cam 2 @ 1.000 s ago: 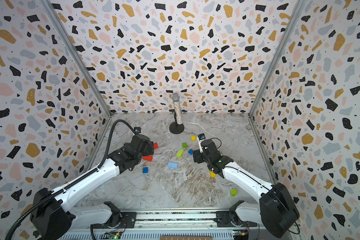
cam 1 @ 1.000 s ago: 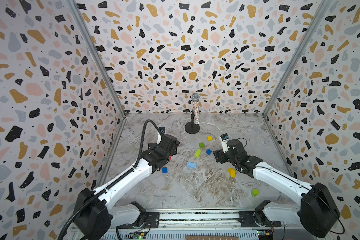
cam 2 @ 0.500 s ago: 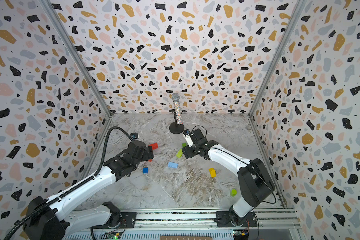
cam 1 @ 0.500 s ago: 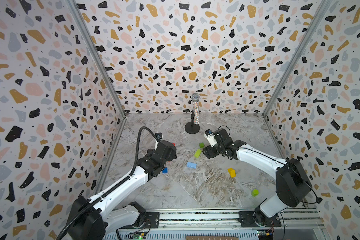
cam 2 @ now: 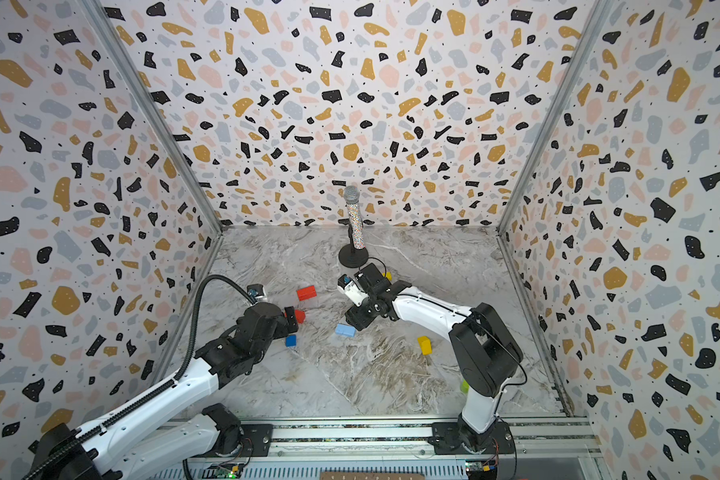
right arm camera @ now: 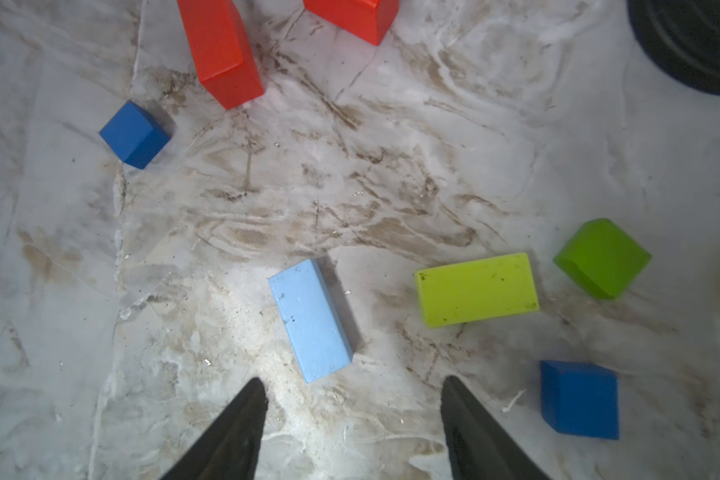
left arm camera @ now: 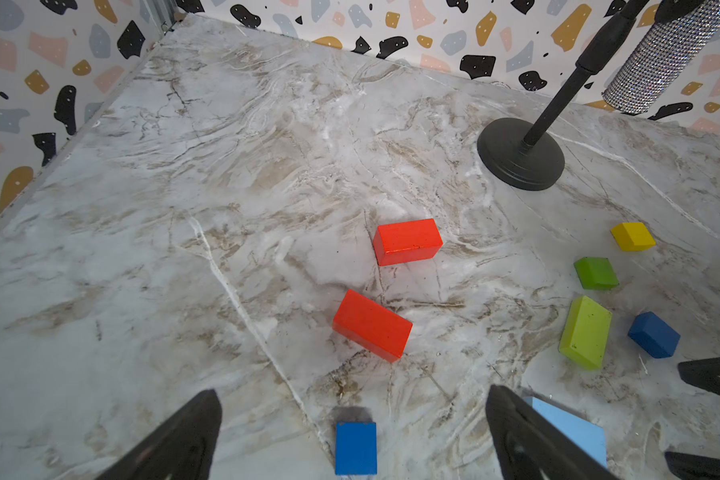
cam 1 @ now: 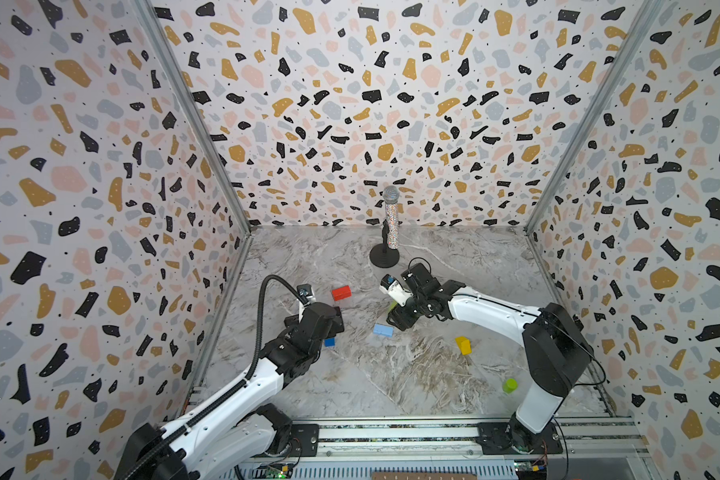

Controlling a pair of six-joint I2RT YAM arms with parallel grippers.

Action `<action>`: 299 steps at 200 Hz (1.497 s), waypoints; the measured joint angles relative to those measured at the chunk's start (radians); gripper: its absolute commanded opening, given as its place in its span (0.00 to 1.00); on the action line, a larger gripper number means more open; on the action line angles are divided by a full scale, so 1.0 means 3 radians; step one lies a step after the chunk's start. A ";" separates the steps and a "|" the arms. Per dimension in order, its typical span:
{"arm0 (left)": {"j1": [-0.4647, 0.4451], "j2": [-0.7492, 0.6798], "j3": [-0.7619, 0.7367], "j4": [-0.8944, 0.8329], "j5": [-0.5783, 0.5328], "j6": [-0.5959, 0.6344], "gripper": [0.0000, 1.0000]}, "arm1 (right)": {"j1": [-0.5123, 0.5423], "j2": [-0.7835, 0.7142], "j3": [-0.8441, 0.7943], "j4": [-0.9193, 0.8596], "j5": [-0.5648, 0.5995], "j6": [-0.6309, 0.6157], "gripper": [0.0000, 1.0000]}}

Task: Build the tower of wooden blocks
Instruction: 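Grasp the light blue block with the right gripper while the left arm advances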

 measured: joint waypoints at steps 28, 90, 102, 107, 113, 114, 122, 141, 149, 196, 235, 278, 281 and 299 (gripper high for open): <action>0.0000 -0.0244 -0.0131 -0.0013 -0.0008 -0.0043 1.00 | 0.0050 0.0114 0.0019 -0.0102 -0.0052 -0.0116 0.69; 0.0000 -0.0500 -0.0189 -0.0034 0.0003 -0.0114 1.00 | 0.0256 0.0360 0.0278 -0.0248 -0.0055 -0.0278 0.69; 0.0000 -0.0493 -0.0189 -0.0042 0.0004 -0.0121 1.00 | 0.0252 0.0404 0.0306 -0.0280 -0.0062 -0.0285 0.68; 0.0000 -0.0493 -0.0189 -0.0047 0.0004 -0.0122 1.00 | 0.0252 0.0422 0.0315 -0.0289 -0.0065 -0.0286 0.67; 0.0000 -0.0495 -0.0191 -0.0050 0.0003 -0.0125 1.00 | 0.0252 0.0445 0.0326 -0.0300 -0.0066 -0.0289 0.65; 0.0000 -0.0495 -0.0191 -0.0050 0.0004 -0.0125 1.00 | 0.0252 0.0448 0.0327 -0.0301 -0.0066 -0.0290 0.65; 0.0000 -0.0502 -0.0191 -0.0050 0.0003 -0.0126 1.00 | 0.0251 0.0477 0.0338 -0.0315 -0.0067 -0.0296 0.63; 0.0000 -0.0534 -0.0191 -0.0048 0.0000 -0.0135 1.00 | 0.0245 0.0542 0.0371 -0.0332 -0.0069 -0.0304 0.62; 0.0000 -0.0542 -0.0191 -0.0047 -0.0004 -0.0139 1.00 | 0.0245 0.0566 0.0383 -0.0336 -0.0069 -0.0305 0.61; 0.0000 -0.0490 -0.0191 -0.0048 0.0008 -0.0153 1.00 | 0.0245 0.0674 0.0483 -0.0360 -0.0078 -0.0309 0.51; 0.0000 -0.0470 -0.0174 -0.0056 0.0033 -0.0170 1.00 | 0.0249 0.0674 0.0488 -0.0362 -0.0034 -0.0298 0.47; 0.0000 -0.0450 -0.0019 -0.0102 0.0019 -0.0142 1.00 | 0.0285 0.0739 0.0579 -0.0370 0.0042 -0.0268 0.46; 0.0000 -0.0451 -0.0009 -0.0102 0.0019 -0.0141 1.00 | 0.0287 0.0744 0.0582 -0.0370 0.0046 -0.0266 0.46; 0.0000 -0.0465 0.0036 -0.0104 0.0017 -0.0132 1.00 | 0.0305 0.0765 0.0586 -0.0378 0.0067 -0.0249 0.44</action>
